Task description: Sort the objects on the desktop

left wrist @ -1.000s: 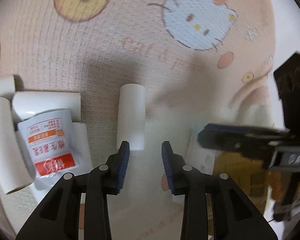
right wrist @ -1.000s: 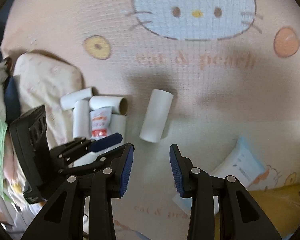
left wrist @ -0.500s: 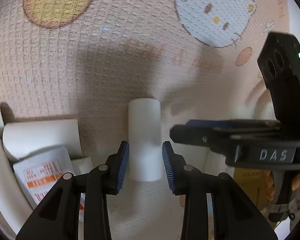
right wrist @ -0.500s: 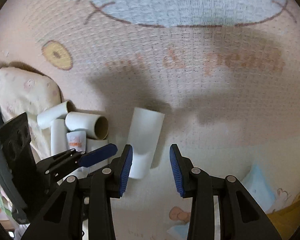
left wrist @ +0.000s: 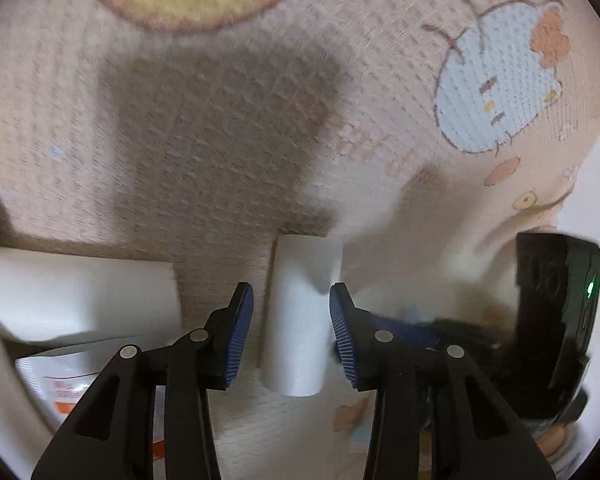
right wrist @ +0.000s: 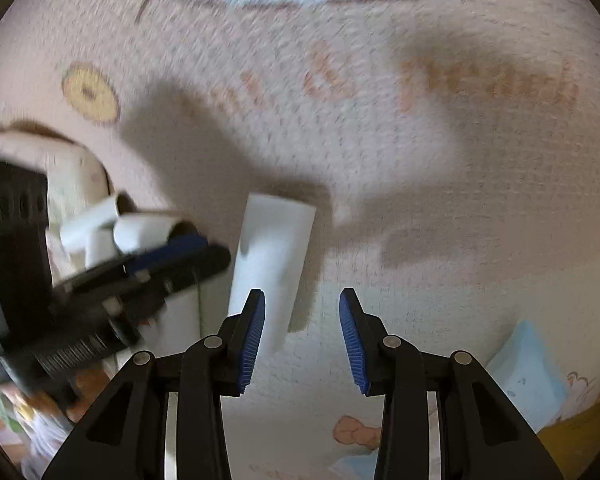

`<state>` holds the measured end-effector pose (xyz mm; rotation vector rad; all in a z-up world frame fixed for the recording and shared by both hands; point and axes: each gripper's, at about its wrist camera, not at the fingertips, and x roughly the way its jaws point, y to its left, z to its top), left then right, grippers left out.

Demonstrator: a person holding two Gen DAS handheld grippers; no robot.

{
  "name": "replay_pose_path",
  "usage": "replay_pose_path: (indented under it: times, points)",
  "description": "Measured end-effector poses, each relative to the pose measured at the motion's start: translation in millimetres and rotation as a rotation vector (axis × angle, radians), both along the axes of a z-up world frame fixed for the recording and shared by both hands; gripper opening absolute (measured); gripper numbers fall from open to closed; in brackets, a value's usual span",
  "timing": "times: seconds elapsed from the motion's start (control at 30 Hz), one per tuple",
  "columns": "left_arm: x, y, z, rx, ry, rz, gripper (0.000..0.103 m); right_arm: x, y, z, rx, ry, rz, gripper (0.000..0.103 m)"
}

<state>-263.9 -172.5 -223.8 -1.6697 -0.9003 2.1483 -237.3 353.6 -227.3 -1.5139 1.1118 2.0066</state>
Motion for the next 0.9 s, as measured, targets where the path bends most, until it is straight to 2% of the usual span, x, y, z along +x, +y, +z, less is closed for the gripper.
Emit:
replay_pose_path:
  times: [0.17, 0.3, 0.5, 0.7, 0.9]
  points:
    - [-5, 18, 2, -0.059, 0.007, -0.072, 0.044, 0, -3, -10, -0.043, 0.038, 0.012, 0.035]
    - [-13, 25, -1, -0.072, -0.019, -0.075, 0.044, -4, -5, -10, -0.042, 0.092, 0.032, 0.035]
    - [-16, 30, -3, -0.085, -0.053, -0.104, 0.044, -8, -11, -16, -0.039, 0.088, 0.074, 0.035]
    - [-15, 34, -4, -0.071, -0.064, -0.128, 0.044, 3, -3, -20, -0.081, 0.11, 0.048, 0.038]
    - [-7, 44, 3, -0.114, -0.055, -0.169, 0.044, 15, 4, -29, -0.142, 0.109, -0.004, 0.043]
